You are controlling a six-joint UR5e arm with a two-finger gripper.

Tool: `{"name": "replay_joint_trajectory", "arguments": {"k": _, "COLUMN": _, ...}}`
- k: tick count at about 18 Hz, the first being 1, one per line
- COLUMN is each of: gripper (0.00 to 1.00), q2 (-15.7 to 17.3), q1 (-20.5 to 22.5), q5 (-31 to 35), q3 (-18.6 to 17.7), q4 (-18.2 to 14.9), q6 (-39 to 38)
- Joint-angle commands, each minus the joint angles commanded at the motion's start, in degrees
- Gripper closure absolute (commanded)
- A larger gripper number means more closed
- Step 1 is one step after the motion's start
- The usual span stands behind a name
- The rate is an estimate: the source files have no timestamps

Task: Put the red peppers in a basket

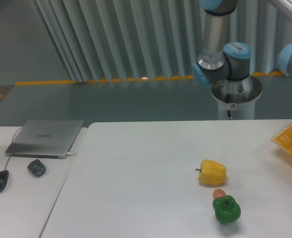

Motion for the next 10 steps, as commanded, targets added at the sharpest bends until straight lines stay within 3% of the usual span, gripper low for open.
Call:
{"name": "replay_joint_trajectory", "arguments": {"k": 5, "gripper": 0.00, "q2": 0.0, "q1": -1.4, "q5": -0.1, "q3": 0.0, "q4": 0.0, "q6": -5.5}}
{"name": "replay_joint_trajectory", "arguments": {"k": 10, "gripper": 0.00, "q2": 0.2, "q1": -2.2, "q5": 0.1, "q3": 0.0, "q4": 0.0, "q6": -6.2}}
